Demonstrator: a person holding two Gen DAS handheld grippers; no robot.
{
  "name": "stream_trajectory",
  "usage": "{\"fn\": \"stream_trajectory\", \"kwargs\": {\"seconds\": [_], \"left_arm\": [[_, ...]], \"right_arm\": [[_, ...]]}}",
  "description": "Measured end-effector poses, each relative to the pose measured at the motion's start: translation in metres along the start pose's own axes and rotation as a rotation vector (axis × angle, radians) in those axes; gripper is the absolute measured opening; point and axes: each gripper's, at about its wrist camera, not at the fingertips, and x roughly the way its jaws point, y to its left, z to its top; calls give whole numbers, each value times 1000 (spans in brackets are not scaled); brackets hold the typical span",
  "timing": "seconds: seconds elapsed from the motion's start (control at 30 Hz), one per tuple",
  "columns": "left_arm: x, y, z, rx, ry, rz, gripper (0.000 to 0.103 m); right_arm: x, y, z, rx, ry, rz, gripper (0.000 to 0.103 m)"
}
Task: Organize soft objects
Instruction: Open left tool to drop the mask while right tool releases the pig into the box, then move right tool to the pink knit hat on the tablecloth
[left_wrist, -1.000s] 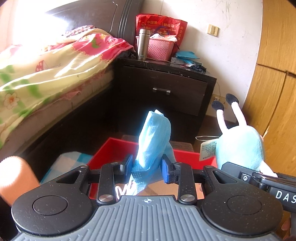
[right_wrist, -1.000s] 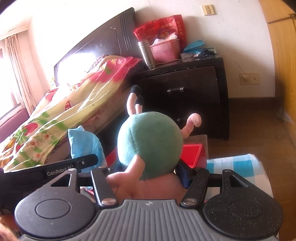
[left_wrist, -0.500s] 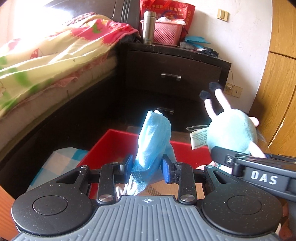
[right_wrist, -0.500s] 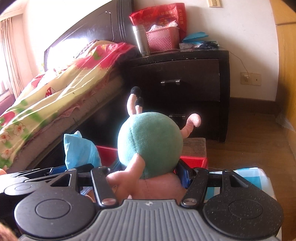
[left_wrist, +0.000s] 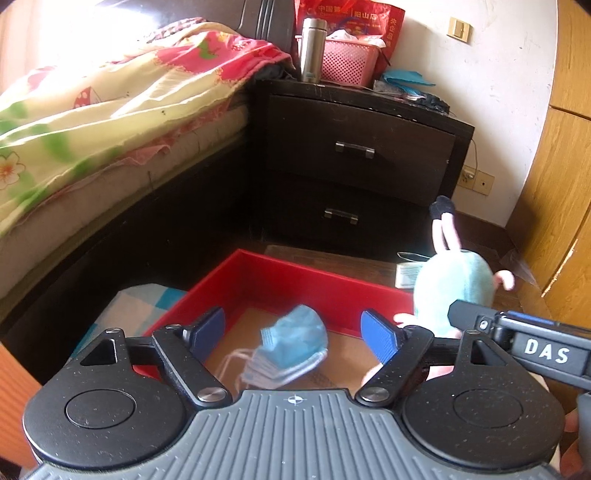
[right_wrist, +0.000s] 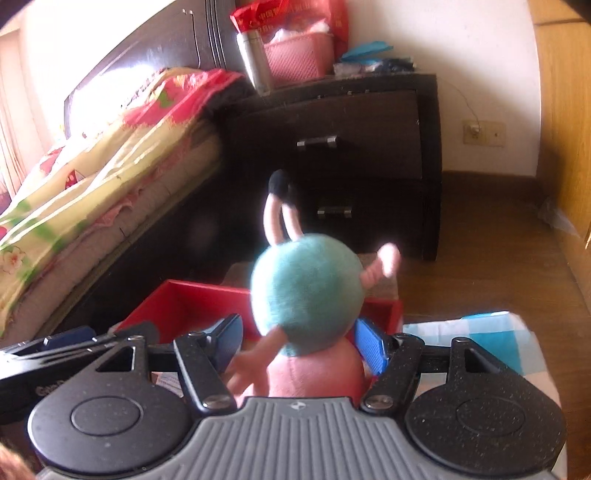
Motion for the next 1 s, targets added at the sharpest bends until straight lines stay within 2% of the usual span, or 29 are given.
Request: {"fn": "stream_trajectory", "kwargs": {"seconds": [0.27,0.67,0.87,1.0], "left_arm": [[-32,-3,-1,2,-12,-4,84],[-62,5,-8,10,-7,-39,84],[-78,15,-13,-23,-11,-60,84],[-83,17,-15,-21,-10,-65,84]], "right_arm": [[-32,-1,-5,7,-16,6,51],[-33,29,-35,-53,69,121,51],[-13,43,-50,-49,174,207,51],[-5,57,-61,-107,207,201,52]]}}
